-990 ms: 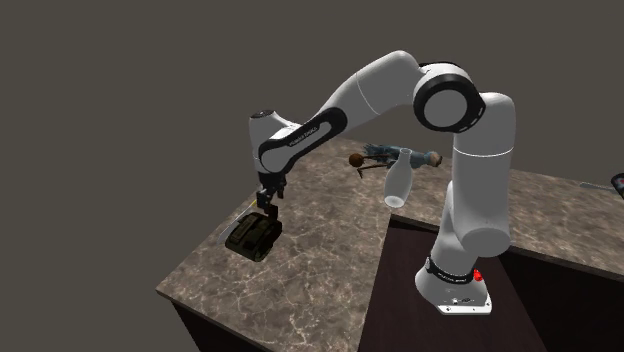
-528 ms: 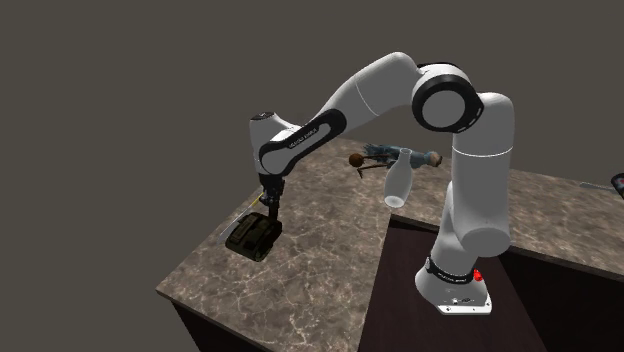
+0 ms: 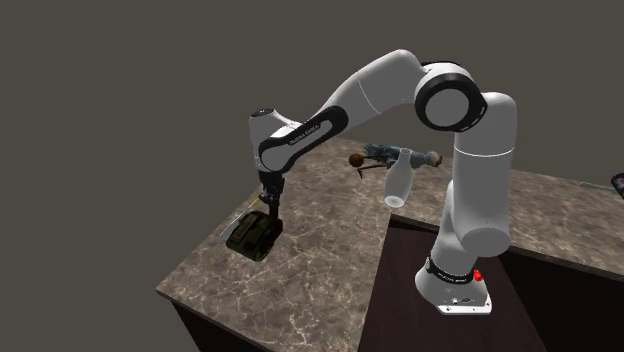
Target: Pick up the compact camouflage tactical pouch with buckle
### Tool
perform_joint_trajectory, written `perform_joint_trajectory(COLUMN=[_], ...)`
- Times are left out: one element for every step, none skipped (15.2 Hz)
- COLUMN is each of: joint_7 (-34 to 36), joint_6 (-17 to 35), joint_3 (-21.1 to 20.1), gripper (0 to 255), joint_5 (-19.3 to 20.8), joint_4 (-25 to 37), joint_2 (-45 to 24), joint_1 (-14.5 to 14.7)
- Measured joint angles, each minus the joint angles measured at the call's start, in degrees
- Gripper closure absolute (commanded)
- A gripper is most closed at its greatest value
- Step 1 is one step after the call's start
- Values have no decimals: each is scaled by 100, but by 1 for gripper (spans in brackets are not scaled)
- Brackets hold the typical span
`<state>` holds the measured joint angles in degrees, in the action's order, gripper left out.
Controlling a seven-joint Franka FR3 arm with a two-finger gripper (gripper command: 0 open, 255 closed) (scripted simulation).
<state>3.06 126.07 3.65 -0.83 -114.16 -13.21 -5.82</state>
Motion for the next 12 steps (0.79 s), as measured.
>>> perform_joint_trajectory(joint_7=[0,9,4,5,-4,2,0,3,-1,13,26,31], joint_6=[-60,-127,-177,-237,-320,-401,-470,-534,-620,-689,-743,-821], joint_3=[1,0,3,4,8,9,11,10,14,10,5,3], gripper=[255,255,255,255,255,255,255,255,255,255,255,255], joint_5=[2,7,8,11,14,18,21,22,26,29,32,34], joint_4=[42,57,89,128,169,208,245,294,338,366,388,444], joint_2=[17,69,87,106,148,191,223,237,279,321,354,374], joint_1=[-1,4,0,0,-5,-3,-4,-3,-6,1,9,12])
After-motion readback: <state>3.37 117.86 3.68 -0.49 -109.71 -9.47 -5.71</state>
